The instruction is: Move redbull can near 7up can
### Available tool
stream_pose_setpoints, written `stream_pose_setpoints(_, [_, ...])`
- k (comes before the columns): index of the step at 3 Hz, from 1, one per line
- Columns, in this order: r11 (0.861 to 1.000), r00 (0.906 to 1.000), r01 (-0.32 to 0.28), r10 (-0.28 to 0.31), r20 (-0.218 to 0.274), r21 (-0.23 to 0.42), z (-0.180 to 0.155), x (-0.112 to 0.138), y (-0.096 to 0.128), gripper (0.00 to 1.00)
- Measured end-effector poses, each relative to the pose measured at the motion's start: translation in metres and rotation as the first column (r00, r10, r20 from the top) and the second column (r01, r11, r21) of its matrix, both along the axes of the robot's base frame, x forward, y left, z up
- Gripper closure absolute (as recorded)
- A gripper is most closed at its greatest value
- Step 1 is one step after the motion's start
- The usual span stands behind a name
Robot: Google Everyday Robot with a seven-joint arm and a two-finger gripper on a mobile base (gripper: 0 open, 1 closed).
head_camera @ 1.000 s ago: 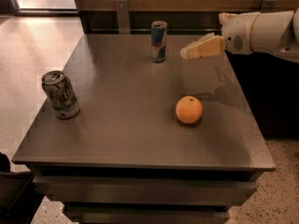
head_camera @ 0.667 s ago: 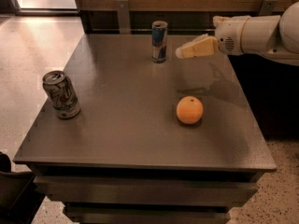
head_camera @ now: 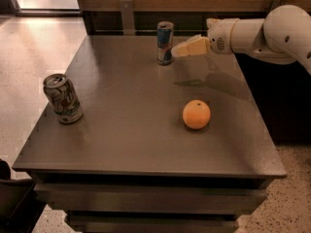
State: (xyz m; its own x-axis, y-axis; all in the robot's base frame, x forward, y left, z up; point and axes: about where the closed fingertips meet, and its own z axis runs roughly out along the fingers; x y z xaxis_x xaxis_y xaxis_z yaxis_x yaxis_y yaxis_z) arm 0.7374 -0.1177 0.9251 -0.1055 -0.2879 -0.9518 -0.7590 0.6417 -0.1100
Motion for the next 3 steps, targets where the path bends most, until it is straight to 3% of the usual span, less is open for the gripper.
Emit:
stream_pose_setpoints(2, [0.998,0.9989,-0.047,0.047,0.006,0.036,-0.014,0.047,0.028,0.0])
stream_pose_setpoints(3, [0.996,0.9982,-0.06,0.059,0.013,0.062,-0.017,0.059,0.035,0.0])
